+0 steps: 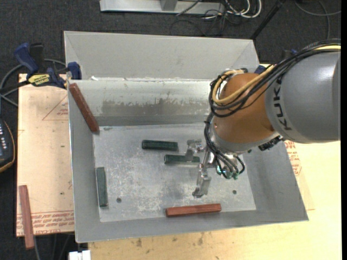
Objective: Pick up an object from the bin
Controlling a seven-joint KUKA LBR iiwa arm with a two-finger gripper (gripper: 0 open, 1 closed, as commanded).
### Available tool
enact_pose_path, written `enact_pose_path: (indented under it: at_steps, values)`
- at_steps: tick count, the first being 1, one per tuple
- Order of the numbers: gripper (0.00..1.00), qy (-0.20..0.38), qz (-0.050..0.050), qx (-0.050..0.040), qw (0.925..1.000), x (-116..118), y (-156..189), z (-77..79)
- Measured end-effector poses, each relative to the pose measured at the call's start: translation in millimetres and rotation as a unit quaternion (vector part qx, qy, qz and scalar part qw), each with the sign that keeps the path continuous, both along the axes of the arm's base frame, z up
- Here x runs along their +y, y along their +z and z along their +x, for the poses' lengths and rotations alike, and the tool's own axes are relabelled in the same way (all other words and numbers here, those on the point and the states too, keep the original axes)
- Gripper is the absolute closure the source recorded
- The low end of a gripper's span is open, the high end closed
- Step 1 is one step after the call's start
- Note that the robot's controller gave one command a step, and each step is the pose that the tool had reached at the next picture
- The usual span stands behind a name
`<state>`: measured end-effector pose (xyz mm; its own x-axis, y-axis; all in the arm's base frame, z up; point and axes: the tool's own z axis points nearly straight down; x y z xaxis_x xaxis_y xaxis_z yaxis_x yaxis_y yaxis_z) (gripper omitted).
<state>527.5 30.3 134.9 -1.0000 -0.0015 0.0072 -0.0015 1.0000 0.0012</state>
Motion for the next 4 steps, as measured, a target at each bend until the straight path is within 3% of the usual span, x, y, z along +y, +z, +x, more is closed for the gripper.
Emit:
enact_pose_path:
  at_steps: [1,2,3,4]
  values:
    - [0.0,0.088,0.0,-0.0069,0.9961,44.1,-65.4,88.1]
    - [1.0,0.087,0.001,-0.0064,0.9962,43.9,-61.4,88.5]
    - [1.0,0.092,0.0,-0.0091,0.9957,33.3,52.3,71.3]
    - [1.0,0.091,0.0,-0.0106,0.9958,35.7,194.9,81.9]
